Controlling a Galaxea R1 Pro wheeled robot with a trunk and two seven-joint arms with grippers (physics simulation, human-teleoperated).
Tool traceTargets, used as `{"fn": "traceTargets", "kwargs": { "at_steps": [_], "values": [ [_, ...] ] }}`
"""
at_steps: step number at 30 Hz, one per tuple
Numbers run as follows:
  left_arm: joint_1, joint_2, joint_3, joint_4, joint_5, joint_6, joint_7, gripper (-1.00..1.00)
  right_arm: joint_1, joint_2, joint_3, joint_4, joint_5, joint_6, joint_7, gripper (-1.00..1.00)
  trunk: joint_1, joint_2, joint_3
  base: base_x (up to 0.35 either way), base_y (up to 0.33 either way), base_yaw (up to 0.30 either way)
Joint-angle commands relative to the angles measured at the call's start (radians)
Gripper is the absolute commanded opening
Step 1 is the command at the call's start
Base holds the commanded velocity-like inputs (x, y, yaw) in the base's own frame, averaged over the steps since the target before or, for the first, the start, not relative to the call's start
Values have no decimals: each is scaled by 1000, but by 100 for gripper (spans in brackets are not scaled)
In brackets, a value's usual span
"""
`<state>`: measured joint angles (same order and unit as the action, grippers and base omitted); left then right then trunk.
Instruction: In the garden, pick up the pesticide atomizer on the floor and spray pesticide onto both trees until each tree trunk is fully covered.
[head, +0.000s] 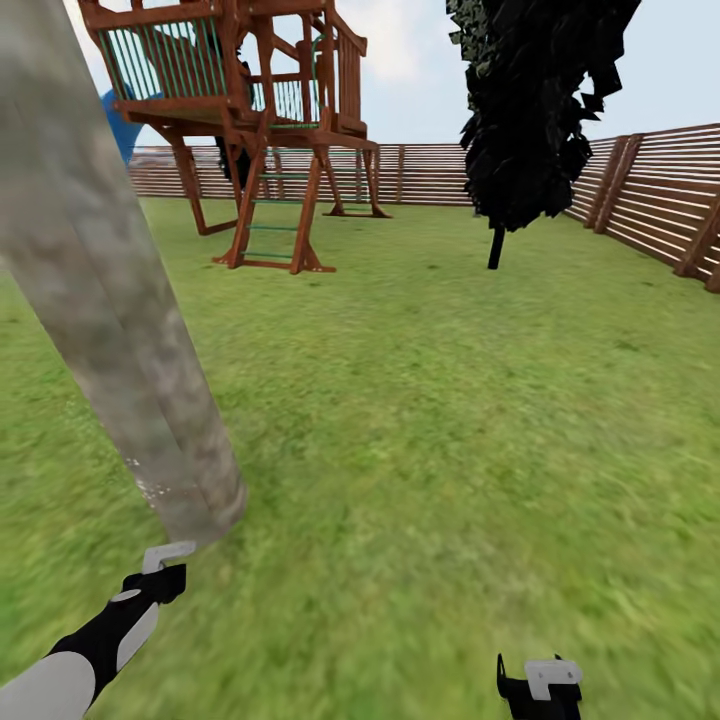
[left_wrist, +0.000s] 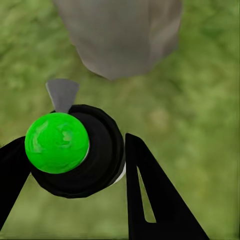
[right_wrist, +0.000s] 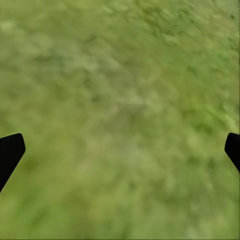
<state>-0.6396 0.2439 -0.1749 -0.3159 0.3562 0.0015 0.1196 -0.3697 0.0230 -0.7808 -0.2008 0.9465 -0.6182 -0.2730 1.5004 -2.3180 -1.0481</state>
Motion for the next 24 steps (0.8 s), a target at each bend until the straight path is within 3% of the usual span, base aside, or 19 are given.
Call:
{"fn": "traceTargets", "kwargs": {
  "at_steps": [1,5,14,24],
  "values": [
    [0,0,0,0,0,0,0,-100,0,0,0,0,0,0,0,100,0,0,0,96,-261,277],
    [0,0,0,0,0,0,1,-100,0,0,0,1,0,0,0,100,0,0,0,93,-263,229],
    [0,1,2,0,0,0,3,-100,0,0,0,1,0,0,0,100,0,0,0,7,-271,25],
    [0,3,3,0,4,2,2,-100,0,0,0,0,0,0,0,100,0,0,0,97,-262,202]
  ]
}}
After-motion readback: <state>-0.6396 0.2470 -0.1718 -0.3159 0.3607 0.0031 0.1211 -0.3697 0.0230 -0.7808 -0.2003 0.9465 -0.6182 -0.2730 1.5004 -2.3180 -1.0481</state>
